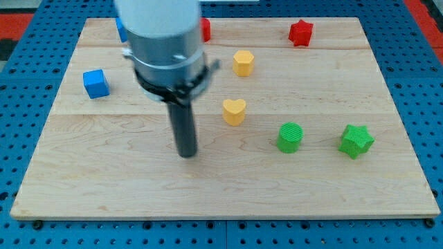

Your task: Move green star to the center right of the board

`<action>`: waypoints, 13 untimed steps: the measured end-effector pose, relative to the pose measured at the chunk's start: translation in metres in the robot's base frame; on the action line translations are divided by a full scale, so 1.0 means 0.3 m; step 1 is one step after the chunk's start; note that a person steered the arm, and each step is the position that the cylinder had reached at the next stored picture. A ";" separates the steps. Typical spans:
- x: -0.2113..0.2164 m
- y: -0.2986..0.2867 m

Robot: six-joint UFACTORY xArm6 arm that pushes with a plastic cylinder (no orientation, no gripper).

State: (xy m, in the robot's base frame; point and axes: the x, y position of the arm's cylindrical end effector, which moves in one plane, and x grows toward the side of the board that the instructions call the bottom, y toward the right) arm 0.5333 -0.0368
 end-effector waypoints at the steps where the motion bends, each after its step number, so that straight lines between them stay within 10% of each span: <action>1: 0.097 0.295; 5: 0.058 0.802; 8: -0.227 0.828; 13: -0.228 0.771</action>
State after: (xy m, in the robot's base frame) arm 0.4649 0.1944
